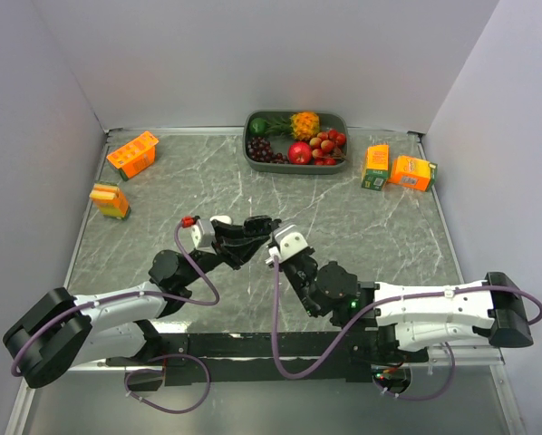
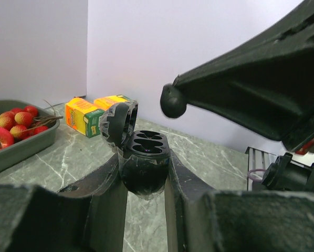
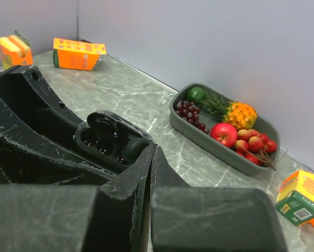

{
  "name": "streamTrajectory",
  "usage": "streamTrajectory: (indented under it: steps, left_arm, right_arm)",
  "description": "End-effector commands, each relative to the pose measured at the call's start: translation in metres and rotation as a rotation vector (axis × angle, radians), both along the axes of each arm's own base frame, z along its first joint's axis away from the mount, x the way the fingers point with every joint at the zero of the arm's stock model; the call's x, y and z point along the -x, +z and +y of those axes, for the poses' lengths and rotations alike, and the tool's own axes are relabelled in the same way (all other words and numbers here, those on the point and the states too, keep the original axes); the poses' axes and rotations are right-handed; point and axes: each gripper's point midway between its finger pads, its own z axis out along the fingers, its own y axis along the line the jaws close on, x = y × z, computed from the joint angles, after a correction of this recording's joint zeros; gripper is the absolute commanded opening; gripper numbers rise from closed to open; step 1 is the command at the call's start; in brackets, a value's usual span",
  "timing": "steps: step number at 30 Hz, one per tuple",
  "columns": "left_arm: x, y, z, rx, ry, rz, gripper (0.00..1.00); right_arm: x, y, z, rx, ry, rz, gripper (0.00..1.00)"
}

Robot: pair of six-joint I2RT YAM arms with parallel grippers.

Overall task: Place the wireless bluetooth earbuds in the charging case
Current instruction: Place the earbud in the charging case.

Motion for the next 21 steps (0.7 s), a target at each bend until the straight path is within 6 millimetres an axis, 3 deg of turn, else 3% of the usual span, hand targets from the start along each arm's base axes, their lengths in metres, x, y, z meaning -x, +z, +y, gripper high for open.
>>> streamTrajectory:
  steps: [1, 21]
  left_arm:
    - [0.0045, 0.0306, 0.0001, 0.07, -0.029, -0.056, 0.01]
    - [0.0081, 0.0301, -0.0057, 0.069, -0.071, -0.039, 0.01]
  right_arm:
    - [-0.0008, 0.0064, -0.0036, -0.028, -0.039, -0.03, 0.0]
    - [-0.0015, -0.0001, 0.0029, -0.02, -0.042, -0.027, 0.0]
